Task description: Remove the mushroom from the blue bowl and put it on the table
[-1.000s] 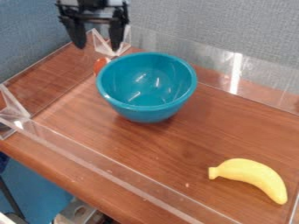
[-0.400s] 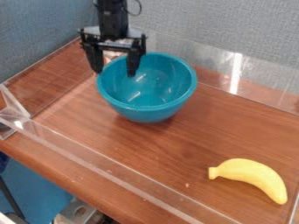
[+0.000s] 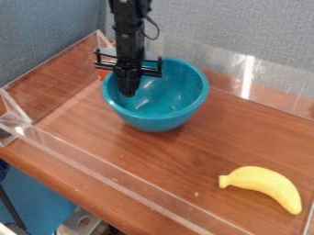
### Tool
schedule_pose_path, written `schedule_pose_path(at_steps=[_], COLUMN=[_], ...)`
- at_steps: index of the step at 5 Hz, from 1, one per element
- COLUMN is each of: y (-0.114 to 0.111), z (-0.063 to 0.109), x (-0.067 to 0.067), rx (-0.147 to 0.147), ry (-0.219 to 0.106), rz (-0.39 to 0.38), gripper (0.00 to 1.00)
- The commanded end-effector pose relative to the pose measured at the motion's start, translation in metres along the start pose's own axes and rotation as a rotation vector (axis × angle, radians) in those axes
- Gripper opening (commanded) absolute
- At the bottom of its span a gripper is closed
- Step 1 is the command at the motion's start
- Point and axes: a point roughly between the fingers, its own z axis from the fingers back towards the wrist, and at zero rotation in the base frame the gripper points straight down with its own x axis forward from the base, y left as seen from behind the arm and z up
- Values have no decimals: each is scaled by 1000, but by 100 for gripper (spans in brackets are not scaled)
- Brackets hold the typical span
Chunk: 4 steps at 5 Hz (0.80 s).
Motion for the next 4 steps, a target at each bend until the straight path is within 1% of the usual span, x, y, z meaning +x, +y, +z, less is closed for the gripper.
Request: schedule_pose_path(at_steps=[1,2,3,4], y=[7,17,47,81], z=[38,63,84,94], x=[3,2,3,0], rx=[-41,-82,-99,-102], ry=[-70,-97,-125,-138], rz=[17,41,118,201], gripper=[0,0,0,0])
